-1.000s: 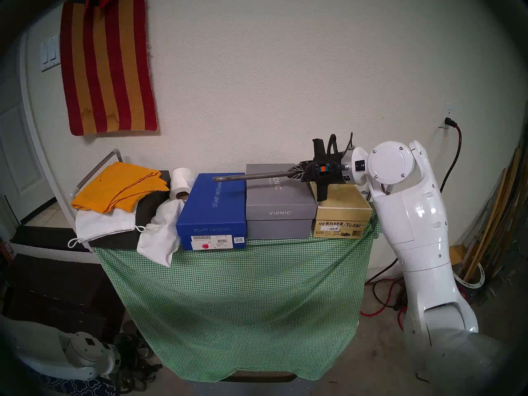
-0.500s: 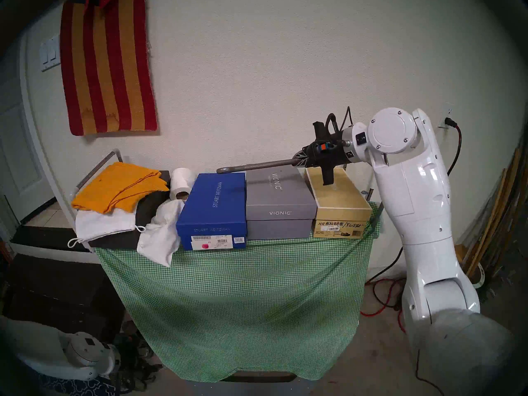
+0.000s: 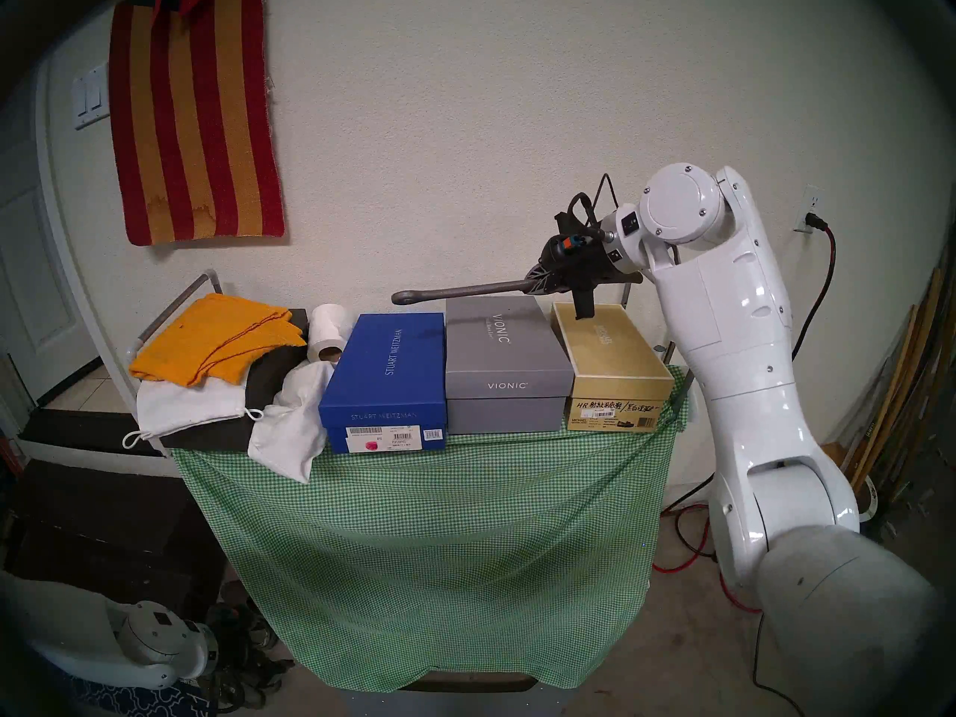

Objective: Lift the object off the cloth, cover the shoe rack with the cloth, put the object back

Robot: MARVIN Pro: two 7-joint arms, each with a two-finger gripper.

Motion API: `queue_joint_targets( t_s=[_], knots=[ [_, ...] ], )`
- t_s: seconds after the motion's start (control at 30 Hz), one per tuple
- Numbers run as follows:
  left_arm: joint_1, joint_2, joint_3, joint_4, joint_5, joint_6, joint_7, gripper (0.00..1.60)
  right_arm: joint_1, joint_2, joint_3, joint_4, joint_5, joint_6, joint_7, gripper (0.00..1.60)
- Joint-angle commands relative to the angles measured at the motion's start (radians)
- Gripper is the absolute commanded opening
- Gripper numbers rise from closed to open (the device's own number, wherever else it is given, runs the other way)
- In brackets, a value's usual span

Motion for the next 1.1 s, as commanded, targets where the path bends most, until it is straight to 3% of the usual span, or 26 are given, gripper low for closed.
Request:
queue_joint_targets(
  t_s=[0.0,0.5,0.77,1.07],
  knots=[
    [-0.003,-0.002,0.0,0.0,0.004,0.003,0.001,1.6,0.116,-0.026,-0.087,0.122,-0.032,-0.008,-0.002,0.0],
    [-0.007,-0.002,0.005,0.0,0.007,0.003,0.002,1.6,0.258,-0.042,-0.214,0.341,-0.055,-0.03,-0.002,0.0],
    [-0.009,-0.002,0.007,0.0,0.007,0.003,0.003,1.6,0.337,-0.066,-0.266,0.47,-0.027,-0.044,-0.002,0.0],
    [-0.012,-0.002,0.009,0.0,0.007,0.005,0.003,1.6,0.437,-0.077,-0.391,0.631,0.053,-0.076,-0.002,0.0]
  ],
)
